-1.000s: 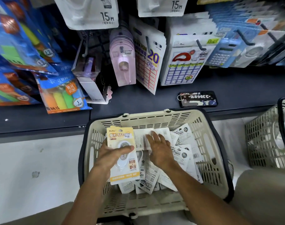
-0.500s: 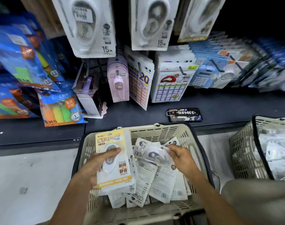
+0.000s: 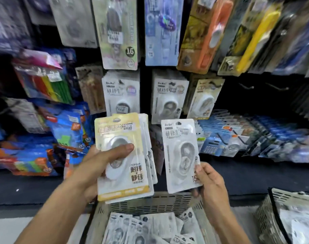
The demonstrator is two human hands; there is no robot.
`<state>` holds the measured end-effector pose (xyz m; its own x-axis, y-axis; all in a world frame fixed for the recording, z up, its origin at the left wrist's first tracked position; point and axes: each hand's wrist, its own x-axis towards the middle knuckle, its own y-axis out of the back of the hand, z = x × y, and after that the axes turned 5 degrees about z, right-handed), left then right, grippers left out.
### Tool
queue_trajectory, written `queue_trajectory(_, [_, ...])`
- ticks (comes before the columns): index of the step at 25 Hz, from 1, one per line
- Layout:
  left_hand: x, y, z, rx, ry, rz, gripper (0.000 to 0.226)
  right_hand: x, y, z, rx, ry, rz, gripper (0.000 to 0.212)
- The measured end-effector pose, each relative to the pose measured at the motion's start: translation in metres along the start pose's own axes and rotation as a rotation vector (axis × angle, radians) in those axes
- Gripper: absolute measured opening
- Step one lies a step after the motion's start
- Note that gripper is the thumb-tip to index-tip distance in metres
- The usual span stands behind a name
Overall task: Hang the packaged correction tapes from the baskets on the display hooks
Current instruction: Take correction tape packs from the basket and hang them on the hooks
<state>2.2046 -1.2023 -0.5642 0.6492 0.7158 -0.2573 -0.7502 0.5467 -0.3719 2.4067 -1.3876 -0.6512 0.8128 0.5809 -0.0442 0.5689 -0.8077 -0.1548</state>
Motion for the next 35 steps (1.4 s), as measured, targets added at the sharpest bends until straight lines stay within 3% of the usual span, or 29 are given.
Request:
queue_trajectory(5, [0.016, -0.018, 0.038, -0.085, -0.113, 0.017, 0.046, 0.015, -0.037, -0.080, -0.070, 0.159, 0.066, 0.023])
queue_trajectory(8, [0.020, -0.020, 0.035, -0.112, -0.102, 0.000, 0.064, 0.023, -0.052, -0.100, -0.203, 0.202, 0.103, 0.027])
queue_trajectory(11, [0.021, -0.022, 0.037, -0.102, -0.076, -0.053, 0.096, 0.020, -0.057, -0.101, -0.243, 0.270, 0.194, 0.026])
queue_trajectory(13, [0.021, -0.022, 0.038, -0.109, -0.095, -0.056, 0.102, 0.021, -0.060, -0.101, -0.304, 0.325, 0.216, 0.022])
queue_trajectory(16, [0.018, -0.022, 0.039, -0.107, -0.119, -0.044, 0.095, 0.033, -0.067, -0.102, -0.259, 0.131, 0.208, 0.008])
queue_trajectory(18, [0.015, -0.023, 0.037, -0.089, -0.130, -0.042, 0.073, 0.029, -0.070, -0.097, -0.212, -0.025, 0.189, 0.021])
queue_trajectory(20, [0.013, -0.027, 0.036, -0.086, -0.154, -0.030, 0.053, 0.011, -0.072, -0.092, -0.305, 0.122, 0.117, 0.027])
queue_trajectory(23, [0.015, -0.037, 0.032, -0.098, -0.195, -0.010, 0.046, -0.017, -0.088, -0.093, -0.392, 0.333, -0.181, 0.031])
queue_trajectory(25, [0.017, -0.040, 0.030, -0.090, -0.208, 0.001, 0.047, -0.021, -0.097, -0.091, -0.543, 0.415, -0.181, 0.028])
queue_trajectory(27, [0.018, -0.039, 0.029, -0.063, -0.216, -0.024, 0.059, -0.023, -0.101, -0.095, -0.429, 0.340, -0.159, 0.014])
queue_trajectory(30, [0.020, -0.038, 0.028, -0.045, -0.195, -0.120, 0.090, -0.021, -0.095, -0.105, 0.004, 0.124, -0.166, 0.011])
queue_trajectory(32, [0.023, -0.040, 0.025, -0.001, -0.203, -0.171, 0.083, -0.014, -0.082, -0.107, 0.160, 0.049, -0.091, 0.018])
queue_trajectory(35, [0.029, -0.044, 0.023, 0.003, -0.202, -0.131, 0.058, 0.010, -0.052, -0.112, 0.160, 0.128, 0.111, 0.013])
